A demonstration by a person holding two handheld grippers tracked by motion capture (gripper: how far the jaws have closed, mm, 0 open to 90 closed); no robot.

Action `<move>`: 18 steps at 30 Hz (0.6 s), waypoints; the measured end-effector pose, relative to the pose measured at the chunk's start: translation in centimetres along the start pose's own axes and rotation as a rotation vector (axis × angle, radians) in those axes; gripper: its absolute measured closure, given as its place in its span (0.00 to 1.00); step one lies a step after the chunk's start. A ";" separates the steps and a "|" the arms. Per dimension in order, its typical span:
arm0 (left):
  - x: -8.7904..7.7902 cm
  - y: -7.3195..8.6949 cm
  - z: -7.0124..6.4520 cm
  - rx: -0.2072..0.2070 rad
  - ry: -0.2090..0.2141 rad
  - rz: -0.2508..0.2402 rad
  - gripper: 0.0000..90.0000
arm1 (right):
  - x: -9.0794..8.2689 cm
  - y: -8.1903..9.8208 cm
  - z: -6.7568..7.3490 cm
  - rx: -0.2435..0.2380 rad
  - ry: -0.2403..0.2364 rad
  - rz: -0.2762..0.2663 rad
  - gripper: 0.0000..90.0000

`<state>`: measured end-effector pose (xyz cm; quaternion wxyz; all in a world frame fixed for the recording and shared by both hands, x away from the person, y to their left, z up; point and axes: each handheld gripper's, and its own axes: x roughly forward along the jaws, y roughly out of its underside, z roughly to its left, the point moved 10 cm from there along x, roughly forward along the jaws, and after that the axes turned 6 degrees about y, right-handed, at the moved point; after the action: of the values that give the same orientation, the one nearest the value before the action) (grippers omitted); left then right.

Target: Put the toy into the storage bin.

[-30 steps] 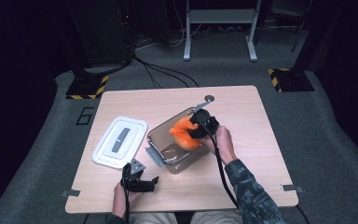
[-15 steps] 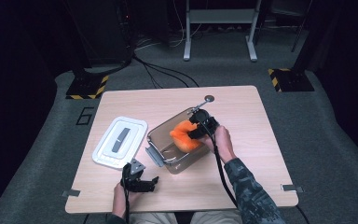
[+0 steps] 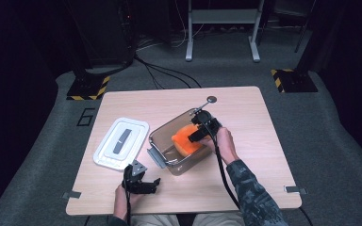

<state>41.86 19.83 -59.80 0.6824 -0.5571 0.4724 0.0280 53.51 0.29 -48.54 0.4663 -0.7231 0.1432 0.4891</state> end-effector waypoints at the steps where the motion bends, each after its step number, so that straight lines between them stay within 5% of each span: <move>1: 0.0 0.0 0.0 0.000 0.000 0.000 0.12 | 0.0 0.0 0.0 0.000 0.000 0.000 0.28; 18: 0.0 0.0 0.0 0.000 0.003 0.002 0.12 | -5.6 0.4 -2.5 0.019 0.010 -0.182 0.08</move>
<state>41.84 19.82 -59.80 0.6816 -0.5568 0.4740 0.0278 51.98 -3.32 -43.78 0.5147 -0.7312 0.0840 0.4397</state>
